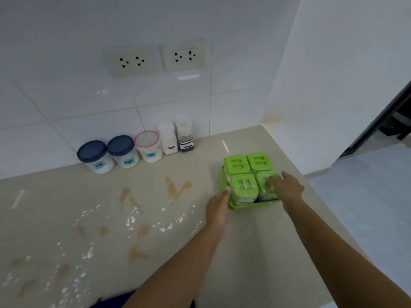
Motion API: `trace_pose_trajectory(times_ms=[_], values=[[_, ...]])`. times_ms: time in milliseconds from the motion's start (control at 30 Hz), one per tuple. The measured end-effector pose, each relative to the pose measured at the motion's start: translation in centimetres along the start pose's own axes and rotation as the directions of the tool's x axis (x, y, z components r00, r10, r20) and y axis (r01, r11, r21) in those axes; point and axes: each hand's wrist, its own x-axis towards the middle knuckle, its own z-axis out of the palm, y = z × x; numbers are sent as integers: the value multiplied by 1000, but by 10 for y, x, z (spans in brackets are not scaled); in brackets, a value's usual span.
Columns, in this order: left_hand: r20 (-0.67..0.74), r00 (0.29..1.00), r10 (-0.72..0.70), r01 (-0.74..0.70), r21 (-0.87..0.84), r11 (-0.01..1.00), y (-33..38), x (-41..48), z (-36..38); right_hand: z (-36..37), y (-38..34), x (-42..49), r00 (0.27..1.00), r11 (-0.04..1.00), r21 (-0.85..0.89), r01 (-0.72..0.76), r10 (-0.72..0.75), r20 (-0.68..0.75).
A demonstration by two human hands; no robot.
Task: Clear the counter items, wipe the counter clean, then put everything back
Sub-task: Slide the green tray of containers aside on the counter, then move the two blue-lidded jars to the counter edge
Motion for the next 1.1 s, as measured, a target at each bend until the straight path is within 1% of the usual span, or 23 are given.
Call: trace_pose_trajectory(times_ms=[33,67,100,167,267,333,433,500,567,633,700,733,767,833,900,1000,1100], values=[[-38,999,11,-11,-4,1000,-1,5,-11,5,-8,-6,996,986,-157,53,-63,-60],[-85,996,15,-17,-18,1000,0,9,-27,13,-17,-13,986,959,-260,117,-143,-85],[-138,990,24,-29,-34,999,2,13,-45,23,-26,-21,970,926,-328,186,-226,-86],[-263,964,46,-55,-29,998,2,24,-88,50,-46,-39,932,851,-420,315,-360,-30],[-405,910,92,-88,28,996,-1,41,-154,101,-75,-66,863,747,-454,486,-491,117],[-492,856,156,-115,112,987,-6,54,-198,142,-95,-85,812,678,-457,576,-539,223],[-566,787,245,-126,241,962,-10,74,-258,202,-125,-109,727,563,-468,681,-595,342],[-572,747,339,-144,358,923,-10,90,-294,240,-150,-120,676,504,-459,732,-622,395],[-544,717,435,-163,475,865,-8,106,-322,270,-175,-125,643,469,-448,761,-637,426],[-507,699,504,-185,553,813,-3,127,-346,296,-199,-126,623,431,-468,771,-664,414],[-467,686,558,-218,599,770,3,148,-362,315,-221,-125,590,350,-540,765,-718,369],[-436,682,587,-243,622,744,5,159,-367,324,-232,-125,579,328,-562,760,-733,355],[-397,689,606,-270,635,723,7,169,-371,332,-242,-124,585,329,-567,756,-728,358],[-319,729,606,-340,599,725,9,185,-375,346,-258,-121,631,365,-565,740,-668,395],[-281,756,591,-424,477,770,8,192,-377,354,-265,-117,661,371,-592,716,-633,403],[-306,747,591,-502,324,802,7,196,-380,358,-267,-114,664,372,-607,702,-650,370],[-362,741,566,-490,285,824,9,193,-379,358,-266,-117,647,335,-628,703,-669,367]])
